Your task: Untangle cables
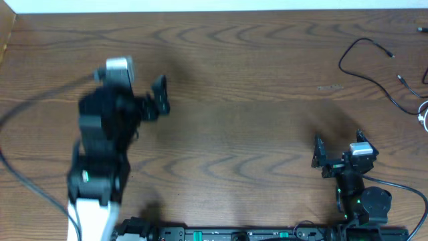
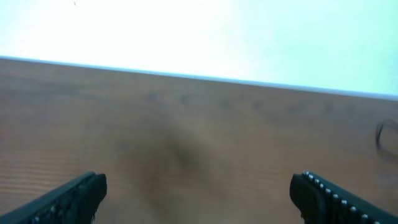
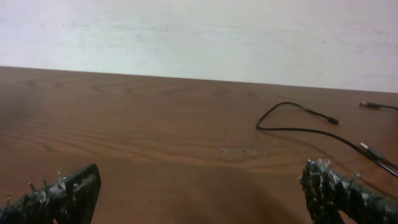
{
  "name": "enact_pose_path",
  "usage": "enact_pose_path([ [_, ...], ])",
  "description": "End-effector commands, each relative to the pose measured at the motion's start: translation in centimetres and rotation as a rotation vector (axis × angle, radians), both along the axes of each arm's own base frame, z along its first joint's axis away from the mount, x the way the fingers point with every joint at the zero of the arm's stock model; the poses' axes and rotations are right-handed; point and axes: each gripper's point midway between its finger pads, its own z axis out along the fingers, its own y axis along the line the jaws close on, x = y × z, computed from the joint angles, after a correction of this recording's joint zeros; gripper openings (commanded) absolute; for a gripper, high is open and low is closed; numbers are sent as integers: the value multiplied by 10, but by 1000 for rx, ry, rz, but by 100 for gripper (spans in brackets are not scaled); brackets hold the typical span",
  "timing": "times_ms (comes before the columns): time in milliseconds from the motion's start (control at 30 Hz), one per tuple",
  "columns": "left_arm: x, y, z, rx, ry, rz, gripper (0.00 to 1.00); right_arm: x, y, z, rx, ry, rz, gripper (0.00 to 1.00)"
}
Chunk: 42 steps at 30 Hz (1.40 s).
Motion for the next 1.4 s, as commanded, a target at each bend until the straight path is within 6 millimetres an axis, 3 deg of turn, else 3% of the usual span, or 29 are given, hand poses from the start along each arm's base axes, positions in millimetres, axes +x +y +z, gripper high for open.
enact_pose_path([
  [0,-25,1,-33,95,-97,-49,98,0,0,0,6,1,-3,99],
  [300,-67,5,-87,253,-314,-81,98,0,0,0,6,1,-3,99],
  [667,-77,10,-132,282,-341,-57,99,0,0,0,6,1,-3,99],
  [767,-81,10,-151,285,-272,-69,98,0,0,0,6,1,-3,99],
  [1367,-82,10,-149,266,-276,-62,98,0,0,0,6,1,-3,99],
])
